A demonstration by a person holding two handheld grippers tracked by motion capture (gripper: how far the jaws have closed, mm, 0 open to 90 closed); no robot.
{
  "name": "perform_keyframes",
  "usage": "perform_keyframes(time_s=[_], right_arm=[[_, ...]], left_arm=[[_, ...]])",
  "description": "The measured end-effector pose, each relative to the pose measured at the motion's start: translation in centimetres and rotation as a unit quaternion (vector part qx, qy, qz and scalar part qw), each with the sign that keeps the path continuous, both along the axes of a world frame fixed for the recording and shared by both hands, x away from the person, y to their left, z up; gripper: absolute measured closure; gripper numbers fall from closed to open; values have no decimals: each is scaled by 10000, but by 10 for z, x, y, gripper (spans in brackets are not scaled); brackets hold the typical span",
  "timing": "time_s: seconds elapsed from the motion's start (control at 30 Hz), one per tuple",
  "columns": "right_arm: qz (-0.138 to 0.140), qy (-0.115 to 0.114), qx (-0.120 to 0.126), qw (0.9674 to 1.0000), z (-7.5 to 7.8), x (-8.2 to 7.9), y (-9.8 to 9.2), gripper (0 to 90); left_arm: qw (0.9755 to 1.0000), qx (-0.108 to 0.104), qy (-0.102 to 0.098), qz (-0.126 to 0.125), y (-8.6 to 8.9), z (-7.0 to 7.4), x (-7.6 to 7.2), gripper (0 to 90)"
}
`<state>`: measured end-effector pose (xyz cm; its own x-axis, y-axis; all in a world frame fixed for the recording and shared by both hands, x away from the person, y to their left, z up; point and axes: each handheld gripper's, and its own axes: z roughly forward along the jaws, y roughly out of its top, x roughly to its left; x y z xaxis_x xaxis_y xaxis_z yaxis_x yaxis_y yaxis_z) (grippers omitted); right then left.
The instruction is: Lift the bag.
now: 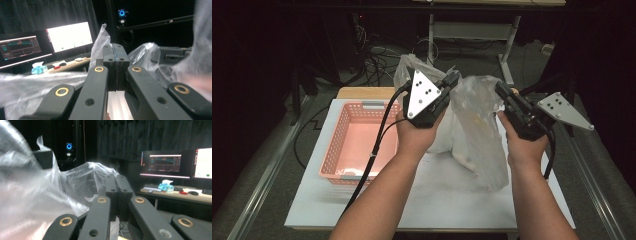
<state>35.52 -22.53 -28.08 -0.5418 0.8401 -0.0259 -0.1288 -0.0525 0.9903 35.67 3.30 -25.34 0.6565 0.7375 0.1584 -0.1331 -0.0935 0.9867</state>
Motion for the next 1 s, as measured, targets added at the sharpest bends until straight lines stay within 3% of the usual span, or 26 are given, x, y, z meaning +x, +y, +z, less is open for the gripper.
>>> perform_keyframes(time_s=[0.1, 0.27, 0.47, 0.53, 0.63, 0.77, 0.93, 1.0], right_arm=[[-84, -13, 4, 10000, 6, 6, -2, 900], [-284, 131, -106, 9995, -1, 22, -8, 900], [-440, 60, -57, 9990, 14, 34, -17, 900], [-450, 39, -68, 9990, 16, 35, -17, 900], [-460, 208, -147, 9986, 3, 38, -16, 900], [-451, 496, -281, 9974, -24, 40, -18, 900], [-405, 688, -377, 9961, -45, 36, -21, 900], [-403, 705, -418, 9958, -49, 34, -22, 900]], left_arm=[[10000, 11, 82, 26, -3, -1, 9, 883], [9993, 129, 342, 87, -8, -14, 27, 883], [9995, 162, 226, 144, -7, 0, 35, 883], [9993, 180, 296, 134, -9, -3, 37, 883], [9982, 239, 517, 163, -10, -22, 42, 881], [9949, 197, 988, 101, -5, -49, 44, 872], [9917, 225, 1267, 3, 7, -71, 35, 703], [9886, 331, 1469, -49, 12, -77, 29, 641]])
